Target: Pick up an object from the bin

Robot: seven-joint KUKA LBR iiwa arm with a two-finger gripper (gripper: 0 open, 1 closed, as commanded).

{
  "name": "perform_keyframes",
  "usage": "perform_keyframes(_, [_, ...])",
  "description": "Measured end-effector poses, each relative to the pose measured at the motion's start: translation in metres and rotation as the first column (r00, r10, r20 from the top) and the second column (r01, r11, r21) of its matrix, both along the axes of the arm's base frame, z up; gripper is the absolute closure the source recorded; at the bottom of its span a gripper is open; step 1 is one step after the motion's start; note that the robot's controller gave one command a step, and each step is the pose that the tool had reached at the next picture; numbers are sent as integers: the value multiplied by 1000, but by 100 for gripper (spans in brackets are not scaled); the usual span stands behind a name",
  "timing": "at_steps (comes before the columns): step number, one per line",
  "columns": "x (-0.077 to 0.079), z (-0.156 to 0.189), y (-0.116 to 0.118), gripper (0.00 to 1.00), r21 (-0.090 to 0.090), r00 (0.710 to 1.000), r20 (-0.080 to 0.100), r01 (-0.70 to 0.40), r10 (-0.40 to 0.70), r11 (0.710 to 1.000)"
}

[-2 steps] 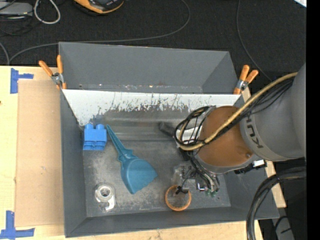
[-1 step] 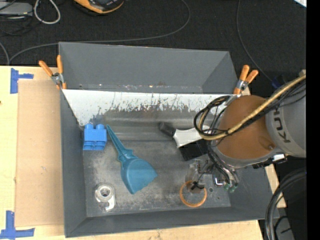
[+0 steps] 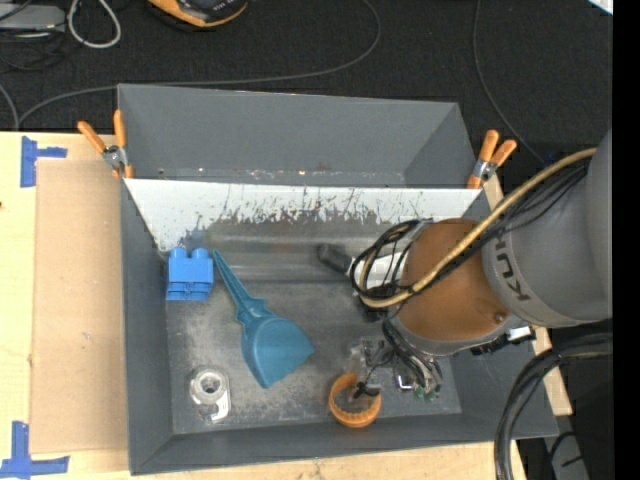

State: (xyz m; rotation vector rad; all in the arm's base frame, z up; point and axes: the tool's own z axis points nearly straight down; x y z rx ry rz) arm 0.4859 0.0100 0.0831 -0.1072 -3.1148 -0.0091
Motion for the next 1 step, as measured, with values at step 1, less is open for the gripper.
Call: perform_keyframes(1, [4, -11, -2, 100, -3, 999, 11, 52, -52, 999])
